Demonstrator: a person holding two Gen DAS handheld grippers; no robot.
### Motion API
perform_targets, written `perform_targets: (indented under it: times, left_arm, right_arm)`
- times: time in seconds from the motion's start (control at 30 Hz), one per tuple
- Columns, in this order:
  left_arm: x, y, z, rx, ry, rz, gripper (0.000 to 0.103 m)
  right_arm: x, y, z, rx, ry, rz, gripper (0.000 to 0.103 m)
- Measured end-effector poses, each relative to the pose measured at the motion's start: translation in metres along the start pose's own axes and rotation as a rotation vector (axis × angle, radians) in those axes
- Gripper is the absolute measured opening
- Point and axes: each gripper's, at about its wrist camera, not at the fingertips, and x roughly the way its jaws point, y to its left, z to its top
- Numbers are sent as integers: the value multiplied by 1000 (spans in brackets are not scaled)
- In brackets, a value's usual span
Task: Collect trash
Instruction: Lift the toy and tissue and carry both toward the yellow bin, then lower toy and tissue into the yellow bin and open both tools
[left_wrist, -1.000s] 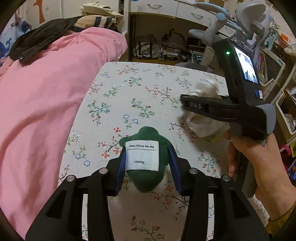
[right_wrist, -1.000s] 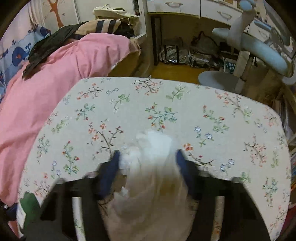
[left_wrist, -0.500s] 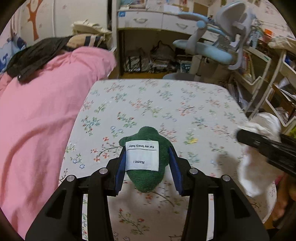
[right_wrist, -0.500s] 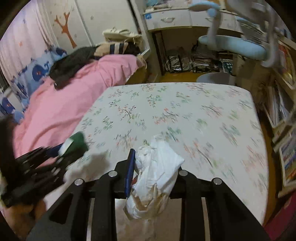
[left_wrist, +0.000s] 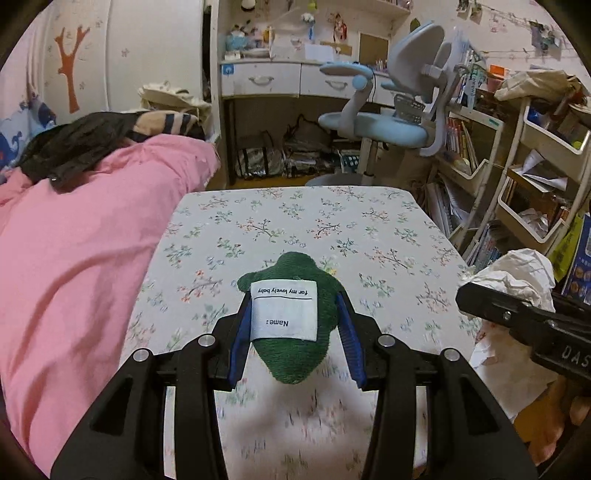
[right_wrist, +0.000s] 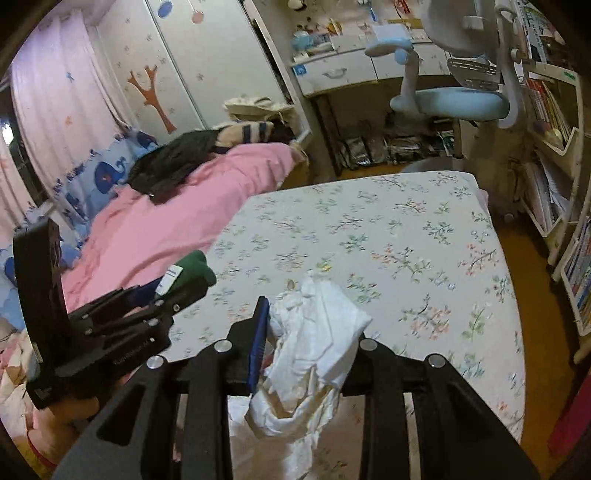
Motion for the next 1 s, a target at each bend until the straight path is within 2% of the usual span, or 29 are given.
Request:
perform_targets:
  times: [0.07, 0.17, 0.3, 0.67, 1.0]
  left_arm:
    - [-8, 2, -13, -27, 19, -1, 42]
    - [-16, -1, -31, -25, 46, 10, 42]
    - [-32, -3, -44, -31, 43, 10, 42]
    - [-70, 3, -88, -51, 82, 14, 42]
    - [-111, 1, -120, -105, 108, 10, 42]
  right_arm:
    - [-6, -1, -8, 15, -5, 16, 32]
    - [-10, -3, -15, 13, -9, -8, 32]
    - [-15, -1, -21, 18, -19, 3, 32]
    - [-14, 29, -74, 0, 75, 59, 33]
    - [-25, 38, -118, 22, 141, 79, 33]
